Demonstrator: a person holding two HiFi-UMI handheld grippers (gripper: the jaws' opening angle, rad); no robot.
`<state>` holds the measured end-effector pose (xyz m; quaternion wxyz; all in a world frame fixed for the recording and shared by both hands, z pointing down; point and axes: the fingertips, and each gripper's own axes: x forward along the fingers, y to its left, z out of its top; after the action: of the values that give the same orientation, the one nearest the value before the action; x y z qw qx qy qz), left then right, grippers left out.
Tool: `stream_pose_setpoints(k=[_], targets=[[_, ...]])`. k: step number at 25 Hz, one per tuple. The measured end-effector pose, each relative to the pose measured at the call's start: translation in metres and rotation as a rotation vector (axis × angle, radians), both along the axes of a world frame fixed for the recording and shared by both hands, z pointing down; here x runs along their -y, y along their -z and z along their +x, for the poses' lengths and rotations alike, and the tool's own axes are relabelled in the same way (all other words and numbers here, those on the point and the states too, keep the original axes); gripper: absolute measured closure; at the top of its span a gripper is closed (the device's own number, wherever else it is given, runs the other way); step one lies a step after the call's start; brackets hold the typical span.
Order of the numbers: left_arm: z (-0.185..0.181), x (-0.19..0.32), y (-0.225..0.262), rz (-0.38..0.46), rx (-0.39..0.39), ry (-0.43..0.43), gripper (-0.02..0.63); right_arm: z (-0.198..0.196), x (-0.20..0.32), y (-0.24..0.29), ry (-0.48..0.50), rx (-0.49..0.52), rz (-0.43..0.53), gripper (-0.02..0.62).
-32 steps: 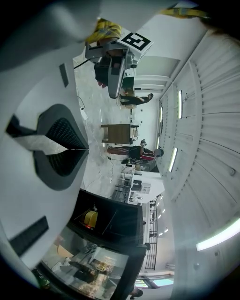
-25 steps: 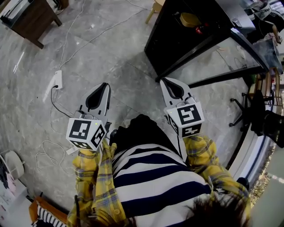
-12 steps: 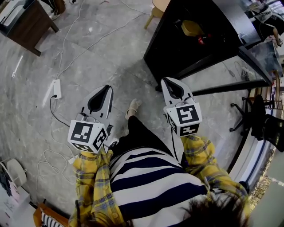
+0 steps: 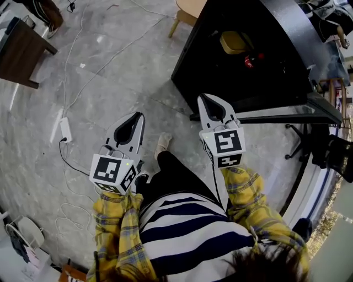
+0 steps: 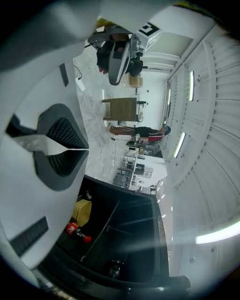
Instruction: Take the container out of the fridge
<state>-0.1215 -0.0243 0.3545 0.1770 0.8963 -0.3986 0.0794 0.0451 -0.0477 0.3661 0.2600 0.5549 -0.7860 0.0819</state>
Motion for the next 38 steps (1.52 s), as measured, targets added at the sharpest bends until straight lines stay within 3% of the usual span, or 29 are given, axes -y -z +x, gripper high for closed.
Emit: stream_pose_setpoints(k=[15, 27, 38], targets=[[0.043, 0.114, -0.016, -0.009, 0.001, -0.087, 0.575, 0.066, 0.115, -0.030, -0.156, -0.077, -0.007, 0.565], [0.092, 0.174, -0.070, -0.074, -0.018, -0.202, 0.575, 0.120, 0.166, -0.073, -0.288, -0.156, -0.055, 0.539], [0.128, 0.227, -0.100, -0.076, -0.022, -0.278, 0.575, 0.159, 0.213, -0.093, -0.400, -0.180, -0.072, 0.503]])
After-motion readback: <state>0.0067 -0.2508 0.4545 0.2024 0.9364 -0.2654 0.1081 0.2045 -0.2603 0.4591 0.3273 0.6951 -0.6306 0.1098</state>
